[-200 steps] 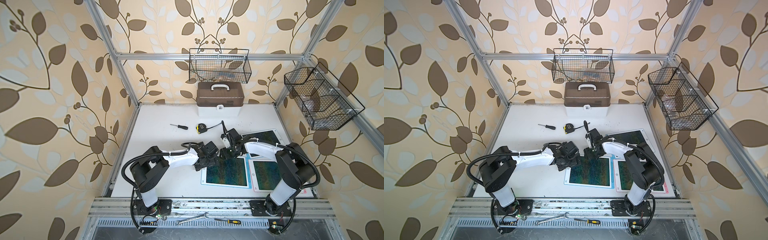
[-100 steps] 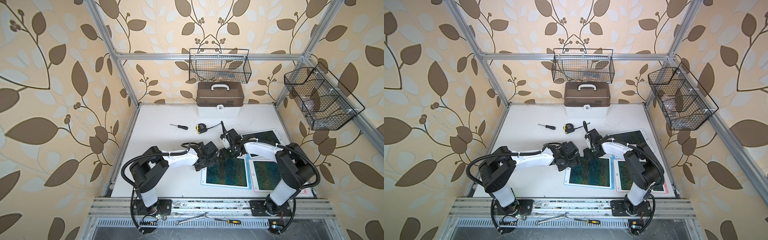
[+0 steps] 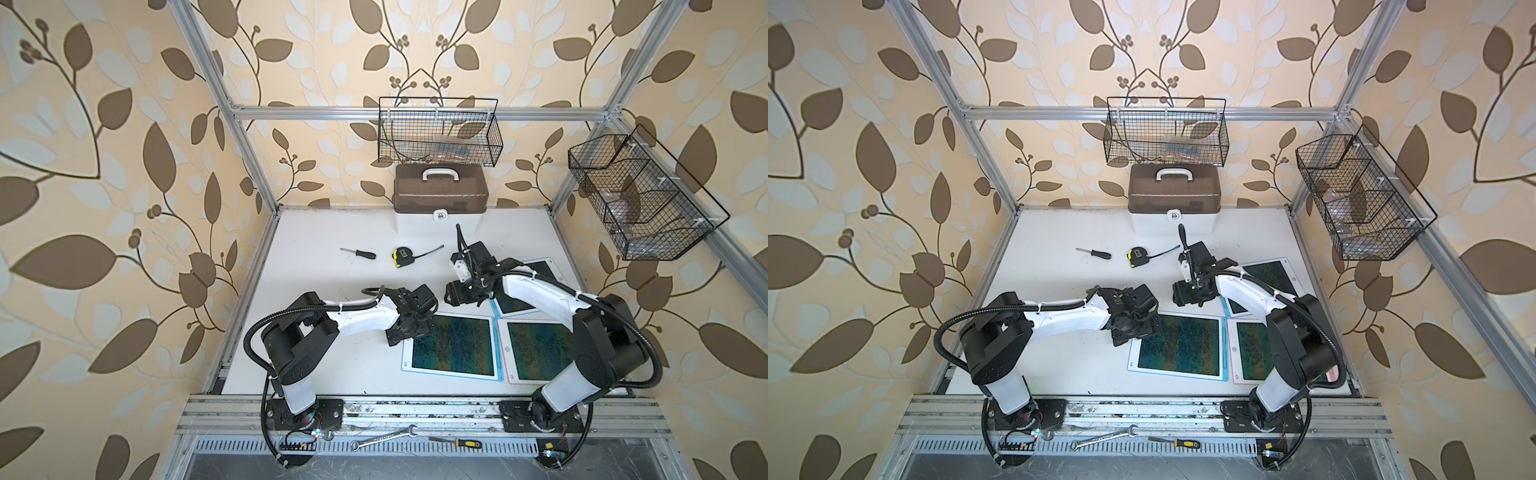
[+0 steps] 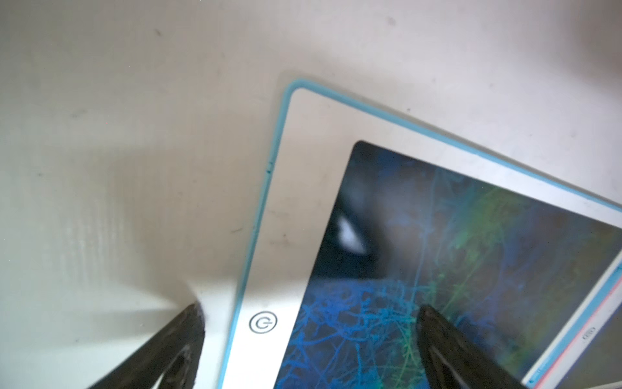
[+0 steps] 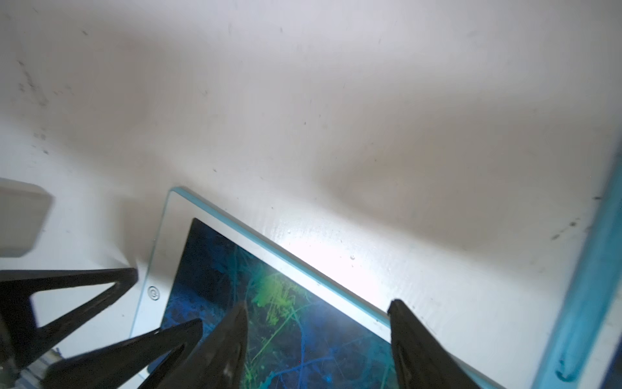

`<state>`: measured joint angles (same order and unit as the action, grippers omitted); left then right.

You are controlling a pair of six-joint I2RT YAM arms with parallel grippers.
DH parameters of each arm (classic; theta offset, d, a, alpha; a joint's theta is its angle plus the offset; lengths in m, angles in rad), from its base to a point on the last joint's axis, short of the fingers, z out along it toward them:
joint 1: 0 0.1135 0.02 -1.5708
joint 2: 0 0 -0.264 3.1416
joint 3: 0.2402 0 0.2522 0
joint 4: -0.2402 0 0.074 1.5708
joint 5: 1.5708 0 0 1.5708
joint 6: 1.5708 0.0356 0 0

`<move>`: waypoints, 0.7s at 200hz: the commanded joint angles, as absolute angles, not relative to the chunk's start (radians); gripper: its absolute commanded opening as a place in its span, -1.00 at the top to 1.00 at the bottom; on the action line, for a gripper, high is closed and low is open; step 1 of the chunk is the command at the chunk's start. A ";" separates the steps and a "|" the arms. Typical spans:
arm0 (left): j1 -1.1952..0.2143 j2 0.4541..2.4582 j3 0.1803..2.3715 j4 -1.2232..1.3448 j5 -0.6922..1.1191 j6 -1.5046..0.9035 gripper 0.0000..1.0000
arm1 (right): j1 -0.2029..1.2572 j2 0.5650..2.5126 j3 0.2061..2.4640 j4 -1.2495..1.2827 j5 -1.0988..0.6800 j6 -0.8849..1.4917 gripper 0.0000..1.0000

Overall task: Place the stylus back onto the writing tablet
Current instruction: Move the writing tablet to the center of the board.

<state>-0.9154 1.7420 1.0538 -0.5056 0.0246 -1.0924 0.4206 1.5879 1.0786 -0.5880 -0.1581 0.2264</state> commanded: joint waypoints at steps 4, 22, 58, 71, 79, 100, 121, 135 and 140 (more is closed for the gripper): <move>-0.901 1.707 1.046 -0.620 -0.005 -1.100 -0.98 | 0.381 1.503 1.089 -0.622 -0.178 0.224 -0.34; -0.883 1.661 1.030 -0.615 -0.026 -1.098 -0.98 | 0.353 1.432 1.063 -0.614 -0.177 0.231 -0.34; -0.811 1.560 0.990 -0.575 -0.019 -1.058 -0.98 | 0.317 1.327 1.013 -0.620 -0.136 0.242 -0.35; -0.777 1.531 0.977 -0.567 -0.003 -1.027 -0.98 | 0.307 1.297 0.995 -0.623 -0.121 0.253 -0.35; -0.757 1.515 0.972 -0.571 0.003 -1.005 -0.98 | 0.298 1.282 0.984 -0.626 -0.115 0.261 -0.35; -0.715 1.470 0.961 -0.587 0.019 -0.959 -0.98 | 0.277 1.255 0.964 -0.639 -0.100 0.283 -0.35; -0.687 1.447 0.956 -0.600 0.037 -0.931 -0.98 | 0.264 1.222 0.941 -0.635 -0.086 0.303 -0.35; -0.680 1.415 0.961 -0.611 0.044 -0.917 -0.98 | 0.259 1.195 0.915 -0.615 -0.071 0.320 -0.35; -0.678 1.413 0.963 -0.617 0.045 -0.914 -0.98 | 0.256 1.184 0.904 -0.605 -0.066 0.326 -0.35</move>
<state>-0.6857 1.4727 0.9665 -0.5755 0.0242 -0.9684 0.2657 1.2339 0.9485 -0.6106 -0.1051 0.2874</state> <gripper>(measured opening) 0.988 0.676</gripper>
